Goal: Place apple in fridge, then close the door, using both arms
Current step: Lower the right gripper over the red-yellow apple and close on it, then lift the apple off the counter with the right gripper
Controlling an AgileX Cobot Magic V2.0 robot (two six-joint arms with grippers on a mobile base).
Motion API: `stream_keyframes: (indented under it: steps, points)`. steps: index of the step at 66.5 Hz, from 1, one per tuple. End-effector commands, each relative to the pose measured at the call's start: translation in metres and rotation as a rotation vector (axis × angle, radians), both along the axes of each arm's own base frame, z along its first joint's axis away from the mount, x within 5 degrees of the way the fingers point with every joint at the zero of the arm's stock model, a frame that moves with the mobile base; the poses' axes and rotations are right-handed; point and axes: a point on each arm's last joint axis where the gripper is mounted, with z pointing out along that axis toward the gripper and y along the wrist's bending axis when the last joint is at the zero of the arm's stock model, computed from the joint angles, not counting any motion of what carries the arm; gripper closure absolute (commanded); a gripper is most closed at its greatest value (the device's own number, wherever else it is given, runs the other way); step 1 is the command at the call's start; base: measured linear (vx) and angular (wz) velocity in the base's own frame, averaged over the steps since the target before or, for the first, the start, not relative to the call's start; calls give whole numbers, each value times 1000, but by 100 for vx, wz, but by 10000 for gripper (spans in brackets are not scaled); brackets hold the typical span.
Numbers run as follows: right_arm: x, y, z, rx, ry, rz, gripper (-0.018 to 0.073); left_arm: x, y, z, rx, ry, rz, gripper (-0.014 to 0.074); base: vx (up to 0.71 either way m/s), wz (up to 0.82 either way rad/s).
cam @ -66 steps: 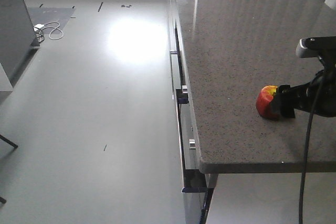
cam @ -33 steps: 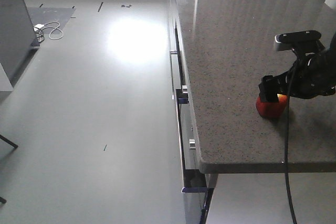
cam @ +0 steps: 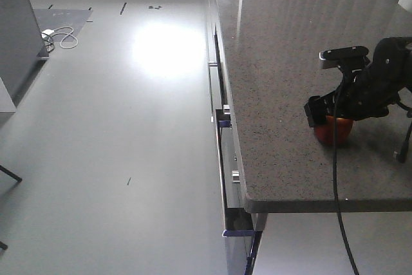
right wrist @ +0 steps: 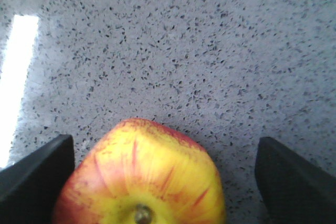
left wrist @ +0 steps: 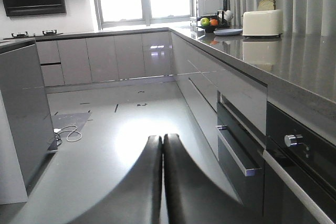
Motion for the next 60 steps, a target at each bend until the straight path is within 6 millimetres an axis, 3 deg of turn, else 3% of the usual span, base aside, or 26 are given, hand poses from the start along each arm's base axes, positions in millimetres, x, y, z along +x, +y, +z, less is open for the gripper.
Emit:
stream_keyframes:
  steps: [1,31,45,60]
  points:
    - [1,-2,28,-1,-94,-3,-64,-3,-1,12,-18,-96,-14,603,0,0]
    - [-2,-2,36,-11,-113,3,258,-3,-1,12,-18,-96,-14,603,0,0]
    - [-16,-1,67,11,-164,-3,372,-3,-1,12,-18,-96,-14,603,0,0]
    - [-46,7,106,126,-265,9,413,-3,-1,12,-18,-96,-14,603,0,0]
